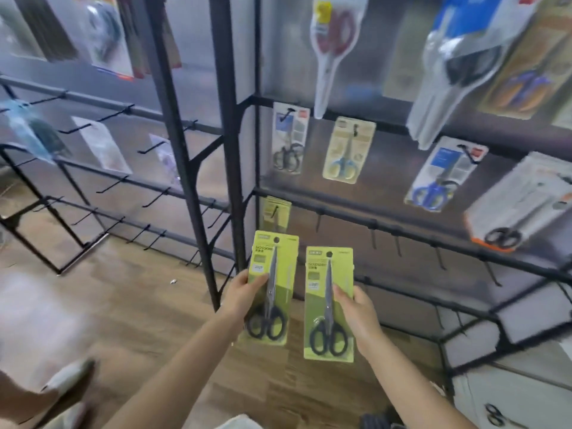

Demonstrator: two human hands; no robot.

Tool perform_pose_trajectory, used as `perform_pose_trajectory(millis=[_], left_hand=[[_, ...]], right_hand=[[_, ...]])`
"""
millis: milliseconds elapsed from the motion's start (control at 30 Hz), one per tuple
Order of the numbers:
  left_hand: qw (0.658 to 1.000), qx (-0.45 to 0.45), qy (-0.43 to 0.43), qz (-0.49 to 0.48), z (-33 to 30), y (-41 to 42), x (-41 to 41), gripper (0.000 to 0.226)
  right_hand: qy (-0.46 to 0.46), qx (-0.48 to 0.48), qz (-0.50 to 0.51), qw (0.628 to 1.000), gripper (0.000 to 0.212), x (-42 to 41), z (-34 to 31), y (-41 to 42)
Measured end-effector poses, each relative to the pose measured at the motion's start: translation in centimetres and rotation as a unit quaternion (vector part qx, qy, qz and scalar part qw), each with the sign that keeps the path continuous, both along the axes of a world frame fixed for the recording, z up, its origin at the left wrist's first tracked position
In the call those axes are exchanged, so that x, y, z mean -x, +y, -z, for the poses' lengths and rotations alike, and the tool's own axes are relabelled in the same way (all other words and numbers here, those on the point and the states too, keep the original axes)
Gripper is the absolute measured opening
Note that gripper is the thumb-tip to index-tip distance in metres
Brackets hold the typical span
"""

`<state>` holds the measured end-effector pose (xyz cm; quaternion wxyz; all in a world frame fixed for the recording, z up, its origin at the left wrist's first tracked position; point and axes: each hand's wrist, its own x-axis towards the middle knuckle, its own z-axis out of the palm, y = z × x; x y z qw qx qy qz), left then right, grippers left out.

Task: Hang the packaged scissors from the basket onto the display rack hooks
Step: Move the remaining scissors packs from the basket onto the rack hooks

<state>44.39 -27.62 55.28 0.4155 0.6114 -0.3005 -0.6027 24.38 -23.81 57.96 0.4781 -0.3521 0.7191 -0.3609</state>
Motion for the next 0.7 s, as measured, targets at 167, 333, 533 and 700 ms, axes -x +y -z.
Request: perform_pose_trajectory(millis=[167, 333, 533, 700], left_hand=[[1.000, -0.004, 0.019, -0.010, -0.8, -3.7, -4.4, 0.005], [1.000, -0.010, 0.019, 0.007, 0.1, -6.9, -7.0, 0.006], [0.999, -0.030, 0.026, -0.010, 1.9, -9.0, -6.7, 0.010], [0.998, -0.049, 0.017, -0.031, 3.8, -10.4, -5.6, 0.011]], right_hand=[[-0.017, 0.004, -0.014, 1.000, 0.068, -5.3, 0.2, -5.2], [-0.001, 0.012, -0.019, 1.000, 0.064, -7.8, 0.4, -9.1], [0.049, -0.010, -0.041, 0.998, 0.039, -8.2, 2.3, -13.9], [0.032, -0.017, -0.052, 0.998, 0.043, -8.5, 5.5, -17.9]])
